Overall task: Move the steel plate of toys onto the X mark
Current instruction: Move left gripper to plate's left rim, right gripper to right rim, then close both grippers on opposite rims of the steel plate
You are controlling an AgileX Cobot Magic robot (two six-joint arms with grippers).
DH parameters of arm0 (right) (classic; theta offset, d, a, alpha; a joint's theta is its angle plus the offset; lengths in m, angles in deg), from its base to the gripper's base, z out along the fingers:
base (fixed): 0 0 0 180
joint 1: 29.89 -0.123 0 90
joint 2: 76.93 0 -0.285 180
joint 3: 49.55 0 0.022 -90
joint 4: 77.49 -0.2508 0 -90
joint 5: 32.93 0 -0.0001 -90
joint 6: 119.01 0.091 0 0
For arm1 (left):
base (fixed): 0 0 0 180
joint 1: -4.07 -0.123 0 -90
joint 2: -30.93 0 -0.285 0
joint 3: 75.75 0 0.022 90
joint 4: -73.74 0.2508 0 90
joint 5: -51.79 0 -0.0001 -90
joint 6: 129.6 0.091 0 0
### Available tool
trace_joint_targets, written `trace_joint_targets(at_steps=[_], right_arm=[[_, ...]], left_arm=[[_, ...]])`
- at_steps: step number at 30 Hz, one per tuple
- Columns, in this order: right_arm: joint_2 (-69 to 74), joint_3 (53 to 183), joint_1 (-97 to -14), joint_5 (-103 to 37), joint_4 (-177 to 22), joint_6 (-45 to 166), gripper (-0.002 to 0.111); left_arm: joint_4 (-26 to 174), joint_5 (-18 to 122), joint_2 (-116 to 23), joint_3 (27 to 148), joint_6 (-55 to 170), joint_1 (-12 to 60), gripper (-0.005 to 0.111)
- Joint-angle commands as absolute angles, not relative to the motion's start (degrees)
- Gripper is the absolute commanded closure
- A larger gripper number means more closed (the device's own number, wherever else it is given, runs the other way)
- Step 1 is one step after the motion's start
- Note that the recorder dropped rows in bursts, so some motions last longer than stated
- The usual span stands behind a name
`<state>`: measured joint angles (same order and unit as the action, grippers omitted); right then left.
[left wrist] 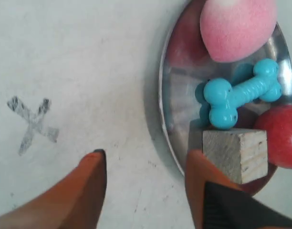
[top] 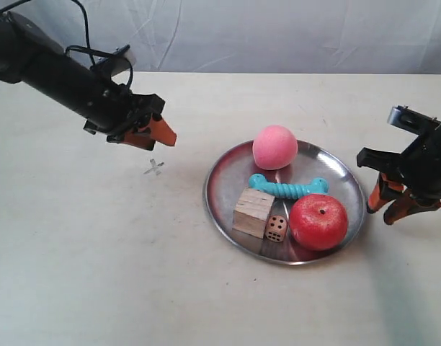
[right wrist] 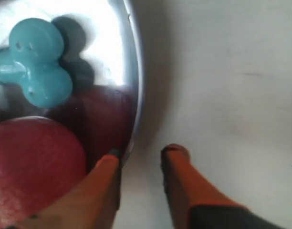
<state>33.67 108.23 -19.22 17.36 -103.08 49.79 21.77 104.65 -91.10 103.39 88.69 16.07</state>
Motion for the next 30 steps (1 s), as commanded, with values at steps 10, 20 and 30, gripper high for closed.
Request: trace_joint_targets(at_steps=[10, 20, 30], right_arm=[[33.0, 104.5, -19.1, 8.5, -108.3, 48.5, 0.046], [35.0, 101.9, -19.2, 3.7, -110.9, 47.5, 0.046], [37.0, 101.9, -19.2, 2.5, -116.8, 42.7, 0.046]], left_arm=[[29.7, 105.9, -101.5, 114.9, 81.6, 21.9, 0.057], [29.9, 107.1, -106.2, 118.5, 79.3, 24.0, 0.057], [31.6, 104.9, -106.9, 119.2, 78.4, 26.5, 0.057]])
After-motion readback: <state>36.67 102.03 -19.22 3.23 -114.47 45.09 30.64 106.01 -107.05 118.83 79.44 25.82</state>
